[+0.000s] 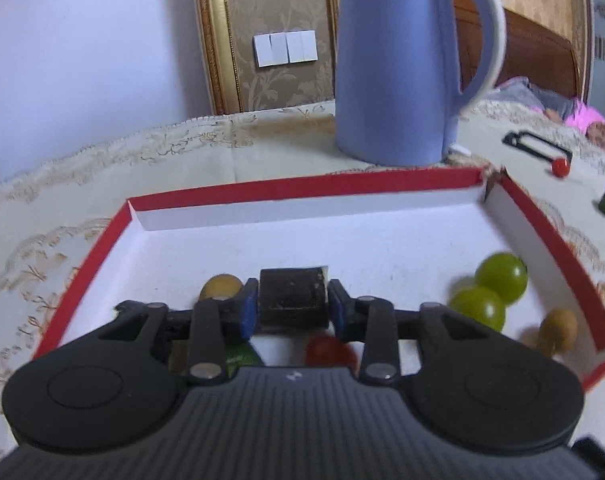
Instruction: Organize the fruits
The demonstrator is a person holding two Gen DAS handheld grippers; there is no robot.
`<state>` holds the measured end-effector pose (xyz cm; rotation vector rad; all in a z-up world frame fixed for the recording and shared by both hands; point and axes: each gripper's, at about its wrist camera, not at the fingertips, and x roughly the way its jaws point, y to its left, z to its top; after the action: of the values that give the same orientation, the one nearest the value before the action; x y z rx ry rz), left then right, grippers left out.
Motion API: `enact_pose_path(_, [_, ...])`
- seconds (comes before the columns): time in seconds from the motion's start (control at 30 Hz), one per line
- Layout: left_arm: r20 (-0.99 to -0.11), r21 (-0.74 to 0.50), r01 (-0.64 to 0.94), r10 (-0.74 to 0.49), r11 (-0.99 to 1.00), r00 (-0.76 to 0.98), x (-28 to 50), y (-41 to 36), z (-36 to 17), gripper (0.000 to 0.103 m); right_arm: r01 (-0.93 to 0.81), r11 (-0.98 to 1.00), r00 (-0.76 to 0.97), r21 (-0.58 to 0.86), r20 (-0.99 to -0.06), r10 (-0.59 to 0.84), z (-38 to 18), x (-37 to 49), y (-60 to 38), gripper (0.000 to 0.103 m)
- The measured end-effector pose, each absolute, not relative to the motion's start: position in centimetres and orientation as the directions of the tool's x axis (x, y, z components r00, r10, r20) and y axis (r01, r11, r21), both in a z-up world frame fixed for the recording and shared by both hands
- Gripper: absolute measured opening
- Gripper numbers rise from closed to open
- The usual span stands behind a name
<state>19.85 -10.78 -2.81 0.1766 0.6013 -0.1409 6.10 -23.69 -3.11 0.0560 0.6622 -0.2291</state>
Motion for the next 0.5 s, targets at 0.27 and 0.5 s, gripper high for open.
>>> enact_pose_path(0.27, [-0.515,0.106,0.163,-0.086,0.981,0.853,14.1,-8.4,-0.8,0.099,0.182,0.978,0.815,-0.1,-0.542,-0.207,-2.5,5.2,-22.0,0.095])
enact_pose_path(0.5, [-0.516,0.068,0.155,-0.099,0.986,0.851,8.6,-5.7,0.7,0.103,0.158,0.987,0.815,-0.026,-0.561,-0.145,-2.0,4.9,-20.5,0.096])
